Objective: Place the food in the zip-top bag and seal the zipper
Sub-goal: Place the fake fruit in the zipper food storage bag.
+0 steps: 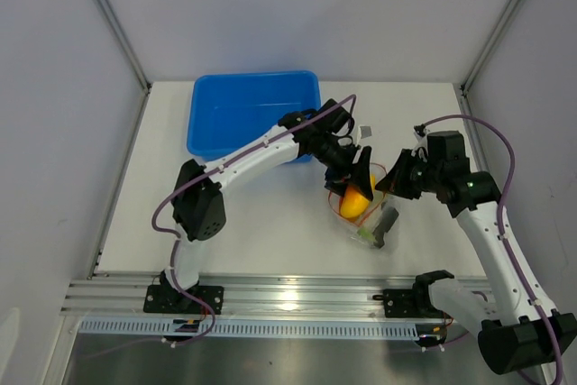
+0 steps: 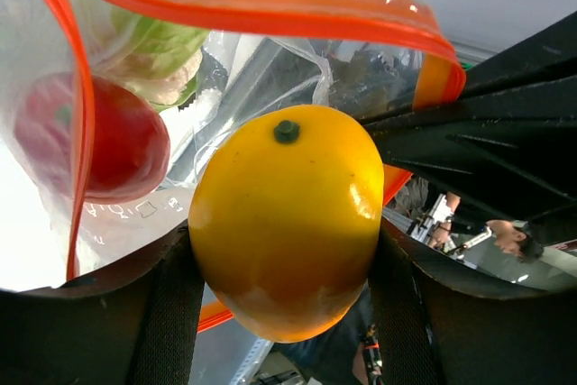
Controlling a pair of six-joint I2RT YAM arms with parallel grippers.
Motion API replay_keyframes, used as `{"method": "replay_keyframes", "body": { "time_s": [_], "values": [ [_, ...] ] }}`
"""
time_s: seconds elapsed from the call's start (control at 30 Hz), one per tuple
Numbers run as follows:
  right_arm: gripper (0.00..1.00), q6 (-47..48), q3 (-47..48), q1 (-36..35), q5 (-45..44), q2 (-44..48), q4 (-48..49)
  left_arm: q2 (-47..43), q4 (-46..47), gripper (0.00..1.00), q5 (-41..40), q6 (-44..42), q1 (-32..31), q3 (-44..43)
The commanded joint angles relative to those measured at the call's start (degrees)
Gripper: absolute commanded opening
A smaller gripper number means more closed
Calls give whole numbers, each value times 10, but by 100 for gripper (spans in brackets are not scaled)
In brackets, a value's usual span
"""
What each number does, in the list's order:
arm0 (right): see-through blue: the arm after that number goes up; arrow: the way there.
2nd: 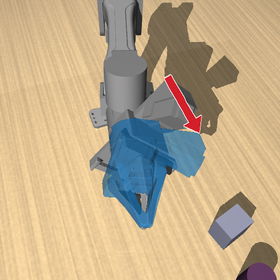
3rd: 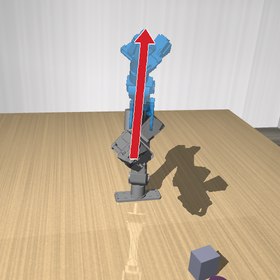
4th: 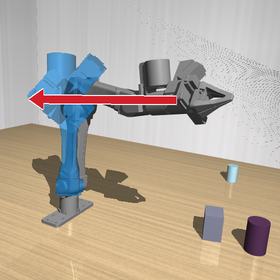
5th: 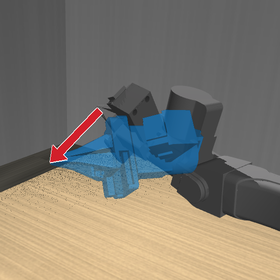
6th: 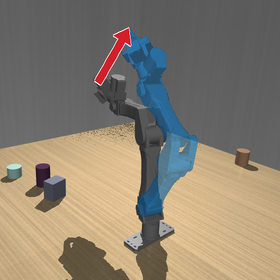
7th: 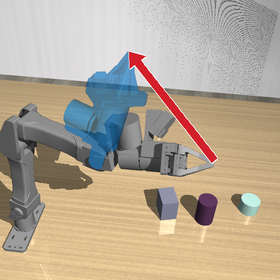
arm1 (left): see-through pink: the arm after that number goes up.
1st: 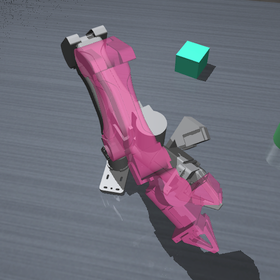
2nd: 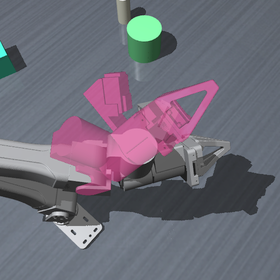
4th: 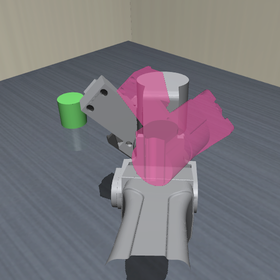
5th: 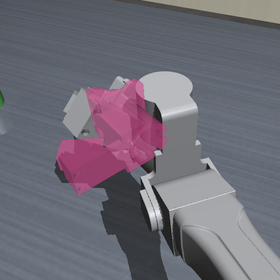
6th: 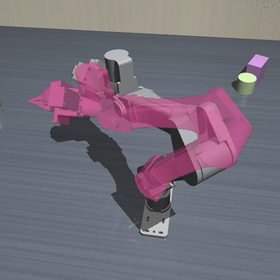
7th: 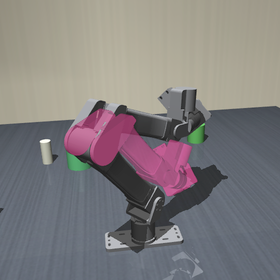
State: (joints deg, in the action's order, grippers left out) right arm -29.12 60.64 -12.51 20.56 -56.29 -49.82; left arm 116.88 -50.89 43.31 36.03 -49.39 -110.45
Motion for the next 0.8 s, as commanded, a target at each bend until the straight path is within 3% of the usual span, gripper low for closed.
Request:
{"method": "replay_keyframes", "body": {
  "time_s": [0.0,0.17,0.77],
  "values": [
    [0,-13,5,-7,-4,17,11,9,-1,7,26,22,-2,-35],
    [0,-17,7,-15,-4,23,11,43,-44,12,30,19,3,-82],
    [0,-25,14,-29,-20,24,10,58,-23,33,13,45,29,-86]
  ]
}}
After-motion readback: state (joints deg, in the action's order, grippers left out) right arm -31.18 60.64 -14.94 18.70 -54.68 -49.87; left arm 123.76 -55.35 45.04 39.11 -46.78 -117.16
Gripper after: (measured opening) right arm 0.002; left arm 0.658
